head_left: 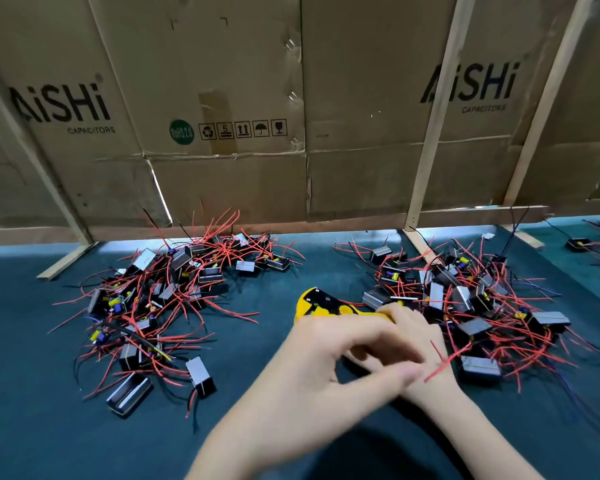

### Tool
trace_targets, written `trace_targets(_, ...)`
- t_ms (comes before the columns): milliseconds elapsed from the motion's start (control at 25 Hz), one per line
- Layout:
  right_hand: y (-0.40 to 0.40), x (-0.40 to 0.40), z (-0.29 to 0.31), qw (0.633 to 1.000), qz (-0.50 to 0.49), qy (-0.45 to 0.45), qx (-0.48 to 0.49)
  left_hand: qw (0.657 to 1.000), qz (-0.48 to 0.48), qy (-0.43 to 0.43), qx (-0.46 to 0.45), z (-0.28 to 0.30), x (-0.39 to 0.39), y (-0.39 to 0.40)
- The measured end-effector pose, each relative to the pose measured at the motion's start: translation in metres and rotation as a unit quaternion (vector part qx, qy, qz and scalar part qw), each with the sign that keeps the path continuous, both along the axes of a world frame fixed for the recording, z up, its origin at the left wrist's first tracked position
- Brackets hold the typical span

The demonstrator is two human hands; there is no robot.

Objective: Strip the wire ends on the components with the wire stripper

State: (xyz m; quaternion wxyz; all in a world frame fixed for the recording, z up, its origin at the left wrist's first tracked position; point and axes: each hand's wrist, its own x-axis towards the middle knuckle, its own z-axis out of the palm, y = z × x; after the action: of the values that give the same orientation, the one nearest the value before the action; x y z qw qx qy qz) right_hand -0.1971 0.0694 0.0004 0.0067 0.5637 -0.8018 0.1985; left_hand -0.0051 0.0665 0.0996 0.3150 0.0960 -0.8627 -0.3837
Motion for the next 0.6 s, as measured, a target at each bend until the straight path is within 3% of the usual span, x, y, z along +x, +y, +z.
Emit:
trace_targets(80,-0.001,0.0,-0.007,0.998,-0.004,-0.058,-0.028,0.995,0.087,-0.04,-0.026,-0.012,0.015,-0.021)
trace_targets(240,-0.003,0.007,-0.017,0.998,-0.02,0.012,-0.05,0.948,0.25,-0.165,-0.11,-0.042,0.044,-0.073)
trace_targets(400,-0.005,0.009,-0.023,0.996,-0.08,0.023,-0.028,0.902,0.318,-0.272,-0.111,-0.056,0.06,-0.121)
trace_targets(520,-0.005,0.016,-0.023,0.992,-0.105,0.065,-0.005,0.897,0.353,-0.256,-0.071,-0.068,0.065,-0.131)
trace_targets(600,0.0,0.018,-0.021,0.989,-0.1,0.103,-0.042,0.894,0.376,-0.239,-0.048,-0.078,0.066,-0.127)
